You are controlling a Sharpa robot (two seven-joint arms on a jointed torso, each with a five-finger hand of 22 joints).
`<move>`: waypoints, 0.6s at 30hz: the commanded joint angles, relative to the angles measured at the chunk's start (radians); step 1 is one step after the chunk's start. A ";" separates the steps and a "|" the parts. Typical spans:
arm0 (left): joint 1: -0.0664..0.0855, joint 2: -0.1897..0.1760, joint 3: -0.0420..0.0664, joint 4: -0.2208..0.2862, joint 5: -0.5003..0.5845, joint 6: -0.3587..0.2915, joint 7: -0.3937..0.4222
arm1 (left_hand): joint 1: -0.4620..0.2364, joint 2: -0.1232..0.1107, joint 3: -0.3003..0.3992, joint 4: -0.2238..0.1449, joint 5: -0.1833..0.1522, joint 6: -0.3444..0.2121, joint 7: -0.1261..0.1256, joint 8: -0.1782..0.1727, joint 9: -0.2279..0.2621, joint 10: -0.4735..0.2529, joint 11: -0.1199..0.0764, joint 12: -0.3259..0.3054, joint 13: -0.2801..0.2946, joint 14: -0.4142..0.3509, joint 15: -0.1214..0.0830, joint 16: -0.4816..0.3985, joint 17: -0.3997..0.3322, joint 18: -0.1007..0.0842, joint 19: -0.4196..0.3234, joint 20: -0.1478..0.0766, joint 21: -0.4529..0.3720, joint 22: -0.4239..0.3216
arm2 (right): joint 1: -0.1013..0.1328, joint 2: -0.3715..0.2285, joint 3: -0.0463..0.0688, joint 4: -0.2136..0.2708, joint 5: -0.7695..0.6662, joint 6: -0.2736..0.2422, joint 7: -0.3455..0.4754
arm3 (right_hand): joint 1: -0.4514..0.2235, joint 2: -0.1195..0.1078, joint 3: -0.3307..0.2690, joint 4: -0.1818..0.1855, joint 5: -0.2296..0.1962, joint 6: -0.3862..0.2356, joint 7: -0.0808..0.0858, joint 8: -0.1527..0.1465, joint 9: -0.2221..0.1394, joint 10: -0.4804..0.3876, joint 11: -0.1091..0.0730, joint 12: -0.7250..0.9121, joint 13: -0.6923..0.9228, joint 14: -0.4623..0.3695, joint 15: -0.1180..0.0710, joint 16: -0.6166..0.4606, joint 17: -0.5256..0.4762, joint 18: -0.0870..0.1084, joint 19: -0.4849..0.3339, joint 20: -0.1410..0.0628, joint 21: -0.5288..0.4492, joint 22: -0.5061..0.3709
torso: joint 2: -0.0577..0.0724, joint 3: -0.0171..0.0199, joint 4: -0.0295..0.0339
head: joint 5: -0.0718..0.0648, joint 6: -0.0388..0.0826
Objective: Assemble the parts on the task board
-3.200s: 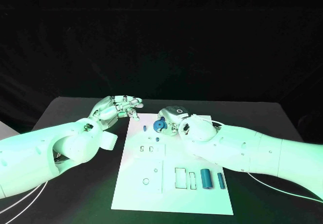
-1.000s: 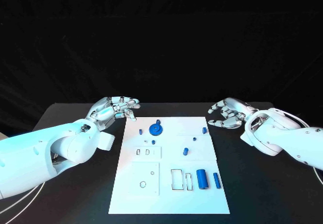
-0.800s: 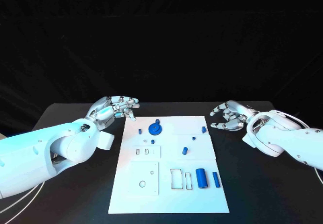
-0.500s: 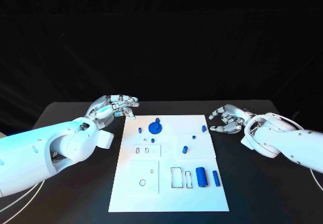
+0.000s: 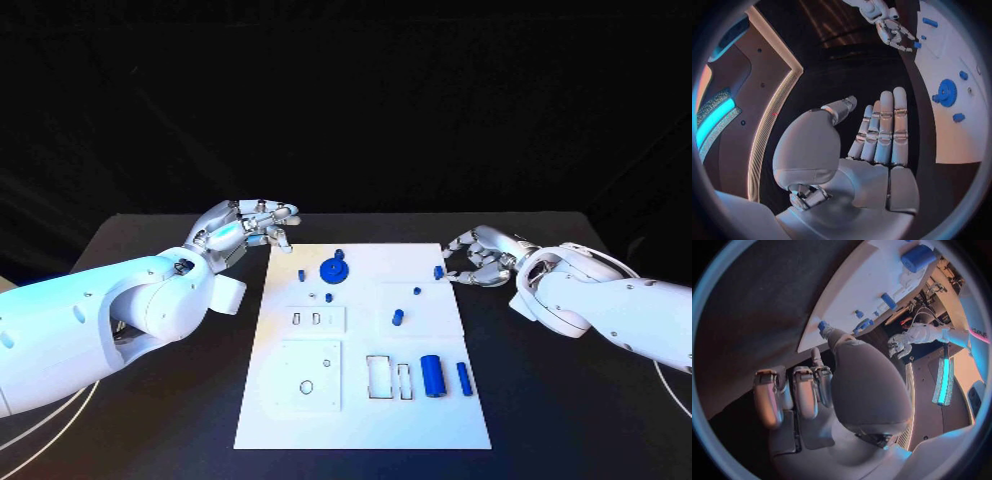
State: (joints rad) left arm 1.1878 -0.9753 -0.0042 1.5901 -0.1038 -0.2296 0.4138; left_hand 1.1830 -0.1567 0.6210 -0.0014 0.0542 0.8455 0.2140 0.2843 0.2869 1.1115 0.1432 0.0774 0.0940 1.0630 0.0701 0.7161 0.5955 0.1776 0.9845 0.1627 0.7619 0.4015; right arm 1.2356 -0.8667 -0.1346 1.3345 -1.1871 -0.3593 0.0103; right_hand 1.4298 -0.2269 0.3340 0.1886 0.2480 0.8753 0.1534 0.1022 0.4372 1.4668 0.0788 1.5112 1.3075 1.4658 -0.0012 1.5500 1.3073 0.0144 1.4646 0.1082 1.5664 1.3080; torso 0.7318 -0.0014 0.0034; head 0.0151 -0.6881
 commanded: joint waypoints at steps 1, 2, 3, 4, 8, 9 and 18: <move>0.001 0.001 0.001 0.002 0.003 0.018 0.007 | 0.006 0.002 0.003 -0.003 0.002 -0.008 0.003 -0.006 0.001 -0.003 0.003 -0.005 0.001 -0.004 0.001 -0.004 -0.001 0.004 -0.005 0.000 0.007 0.001 | -0.001 0.006 0.000 -0.003 -0.001 0.014 0.009 | 0.007 0.004 0.010 0.000 0.007 0.009 -0.001 0.005 0.002 0.056 -0.006 0.006 0.214 0.094 -0.011 0.005 0.216 -0.014 0.106 -0.009 0.004 0.263 | 0.000 -0.0004 -0.0004 | 0.001 -0.001; 0.001 0.001 0.001 0.002 0.003 0.018 0.006 | 0.006 0.002 0.003 -0.003 0.002 -0.008 0.003 -0.006 0.001 -0.003 0.003 -0.005 0.001 -0.004 0.001 -0.004 -0.001 0.004 -0.005 0.000 0.007 0.001 | -0.001 0.007 0.000 -0.004 -0.001 0.015 0.008 | 0.007 0.004 0.011 0.000 0.007 0.011 -0.001 0.006 0.002 0.056 -0.006 0.007 0.215 0.094 -0.012 0.005 0.216 -0.014 0.106 -0.010 0.004 0.263 | -0.001 -0.0006 -0.0004 | 0.001 -0.002; 0.001 0.001 0.001 0.002 0.003 0.018 0.006 | 0.006 0.002 0.003 -0.003 0.002 -0.008 0.003 -0.006 0.001 -0.003 0.003 -0.005 0.001 -0.004 0.001 -0.004 -0.001 0.004 -0.005 0.000 0.007 0.001 | -0.002 0.009 0.000 -0.005 -0.001 0.016 0.008 | 0.007 0.005 0.012 0.001 0.007 0.012 -0.002 0.007 0.002 0.057 -0.006 0.008 0.216 0.094 -0.012 0.006 0.217 -0.014 0.106 -0.010 0.004 0.263 | -0.001 -0.0006 -0.0005 | 0.001 -0.003; 0.001 0.001 0.001 0.002 0.003 0.018 0.006 | 0.006 0.002 0.003 -0.003 0.002 -0.008 0.003 -0.006 0.001 -0.003 0.003 -0.005 0.001 -0.004 0.001 -0.004 -0.001 0.004 -0.005 0.000 0.007 0.001 | -0.002 0.011 0.000 -0.006 -0.001 0.017 0.007 | 0.007 0.005 0.013 0.001 0.007 0.014 -0.002 0.007 0.003 0.057 -0.007 0.008 0.216 0.094 -0.013 0.005 0.216 -0.014 0.106 -0.011 0.004 0.263 | -0.001 -0.0008 -0.0003 | 0.002 -0.003; 0.001 0.000 0.001 0.003 0.003 0.018 0.006 | 0.006 0.002 0.003 -0.003 0.002 -0.008 0.003 -0.006 0.001 -0.003 0.003 -0.005 0.001 -0.004 0.001 -0.004 -0.001 0.004 -0.005 0.000 0.007 0.001 | -0.005 0.018 0.000 -0.009 0.000 0.025 0.005 | 0.008 0.005 0.019 0.000 0.007 0.025 -0.004 0.011 0.004 0.059 -0.009 0.010 0.218 0.095 -0.016 0.006 0.217 -0.014 0.106 -0.014 0.004 0.263 | -0.001 -0.0004 0.0000 | 0.003 -0.005; 0.001 -0.001 0.001 0.003 0.003 0.018 0.006 | 0.006 0.002 0.003 -0.003 0.002 -0.008 0.003 -0.006 0.001 -0.003 0.003 -0.005 0.001 -0.004 0.001 -0.004 -0.001 0.004 -0.005 0.000 0.007 0.001 | -0.006 0.019 -0.001 -0.010 0.000 0.027 0.004 | 0.009 0.005 0.020 -0.001 0.007 0.027 -0.005 0.012 0.004 0.060 -0.009 0.010 0.218 0.095 -0.017 0.006 0.217 -0.014 0.106 -0.015 0.004 0.263 | -0.001 -0.0002 -0.0001 | 0.003 -0.006; 0.001 -0.003 0.001 0.004 0.002 0.019 0.005 | 0.007 0.003 0.003 -0.005 0.002 -0.009 0.004 -0.007 0.003 -0.004 0.004 -0.005 0.002 -0.004 0.002 -0.005 -0.002 0.005 -0.009 0.001 0.011 0.004 | -0.011 0.029 -0.001 -0.016 0.000 0.035 0.000 | 0.010 0.004 0.027 -0.003 0.006 0.039 -0.007 0.016 0.005 0.062 -0.011 0.013 0.221 0.095 -0.020 0.006 0.218 -0.014 0.106 -0.018 0.004 0.263 | -0.001 0.0001 -0.0006 | 0.005 -0.010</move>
State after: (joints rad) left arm 1.1878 -0.9785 -0.0042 1.5915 -0.1039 -0.2284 0.4129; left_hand 1.1830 -0.1567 0.6210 -0.0014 0.0542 0.8455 0.2140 0.2804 0.2885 1.1116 0.1432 0.0774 0.0944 1.0630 0.0701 0.7161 0.5941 0.1775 0.9845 0.1627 0.7696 0.4036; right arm 1.2256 -0.8393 -0.1358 1.3195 -1.1860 -0.3456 0.0082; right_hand 1.4336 -0.2230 0.3550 0.1875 0.2519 0.9068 0.1440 0.1127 0.4416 1.4632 0.0752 1.5179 1.3074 1.4666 -0.0149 1.5500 1.3081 0.0143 1.4662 0.0965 1.5664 1.3077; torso 0.7309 -0.0015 0.0028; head 0.0197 -0.6969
